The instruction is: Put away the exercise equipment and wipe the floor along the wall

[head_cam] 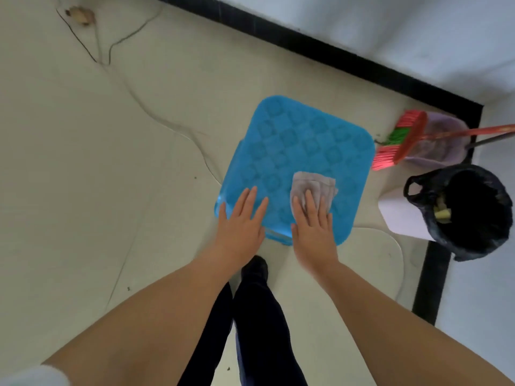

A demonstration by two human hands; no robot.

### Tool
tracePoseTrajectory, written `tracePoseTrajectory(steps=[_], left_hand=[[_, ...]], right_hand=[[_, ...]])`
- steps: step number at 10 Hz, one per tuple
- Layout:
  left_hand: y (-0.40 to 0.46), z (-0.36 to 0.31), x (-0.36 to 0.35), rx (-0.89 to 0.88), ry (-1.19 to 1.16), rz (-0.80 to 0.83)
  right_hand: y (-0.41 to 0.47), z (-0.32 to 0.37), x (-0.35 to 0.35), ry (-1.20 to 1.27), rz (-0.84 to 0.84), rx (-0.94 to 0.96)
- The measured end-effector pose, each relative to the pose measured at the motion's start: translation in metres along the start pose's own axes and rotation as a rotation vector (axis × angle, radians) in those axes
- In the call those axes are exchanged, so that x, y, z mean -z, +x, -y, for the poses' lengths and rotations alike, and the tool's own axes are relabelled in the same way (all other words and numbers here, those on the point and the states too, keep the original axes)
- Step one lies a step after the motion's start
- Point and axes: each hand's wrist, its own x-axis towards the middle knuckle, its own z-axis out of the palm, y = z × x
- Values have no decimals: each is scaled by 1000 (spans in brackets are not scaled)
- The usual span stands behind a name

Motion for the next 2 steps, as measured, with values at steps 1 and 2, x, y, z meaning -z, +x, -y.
tracePoseTrajectory(steps=[1, 2], left_hand=[[-4, 10, 1, -27, 10, 59], [-7, 14, 21, -18, 2, 203]], right_hand=[[2, 4, -1, -47, 119, -39], [-1, 10, 33, -99, 254, -70]])
